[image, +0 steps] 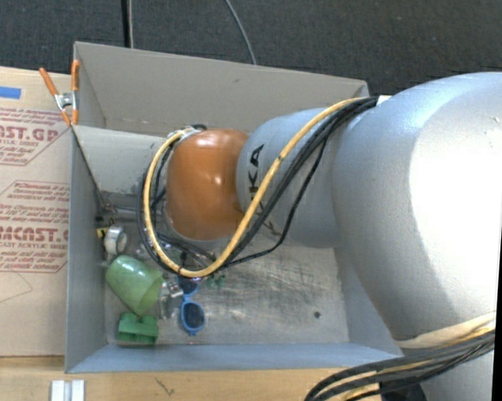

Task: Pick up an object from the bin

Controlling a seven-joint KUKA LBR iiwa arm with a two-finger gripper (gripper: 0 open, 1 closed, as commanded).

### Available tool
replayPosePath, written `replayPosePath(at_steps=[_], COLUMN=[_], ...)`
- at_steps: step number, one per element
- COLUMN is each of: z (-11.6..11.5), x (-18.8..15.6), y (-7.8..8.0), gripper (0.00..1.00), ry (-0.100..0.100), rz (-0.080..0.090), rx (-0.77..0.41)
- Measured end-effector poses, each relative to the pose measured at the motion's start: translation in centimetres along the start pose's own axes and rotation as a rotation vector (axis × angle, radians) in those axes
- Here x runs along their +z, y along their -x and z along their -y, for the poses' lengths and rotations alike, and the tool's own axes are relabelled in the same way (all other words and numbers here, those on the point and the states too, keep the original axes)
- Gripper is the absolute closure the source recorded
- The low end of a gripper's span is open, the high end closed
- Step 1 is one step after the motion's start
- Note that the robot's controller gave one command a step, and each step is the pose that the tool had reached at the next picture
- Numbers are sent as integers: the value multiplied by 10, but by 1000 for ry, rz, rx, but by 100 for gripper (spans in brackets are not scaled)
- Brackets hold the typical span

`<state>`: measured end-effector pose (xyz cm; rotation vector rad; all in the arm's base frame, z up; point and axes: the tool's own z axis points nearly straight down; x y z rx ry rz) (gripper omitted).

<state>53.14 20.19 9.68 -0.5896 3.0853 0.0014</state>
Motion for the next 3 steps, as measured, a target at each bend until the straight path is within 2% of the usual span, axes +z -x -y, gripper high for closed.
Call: replayPosePath(at_steps=[1, 2, 3], z=[0, -13, -6], x=[-2, -93, -237], y=[2, 11, -20], gripper=[100, 100, 100], ry=[1, -1, -3], rz=[6, 7, 11], rx=[1, -466, -495])
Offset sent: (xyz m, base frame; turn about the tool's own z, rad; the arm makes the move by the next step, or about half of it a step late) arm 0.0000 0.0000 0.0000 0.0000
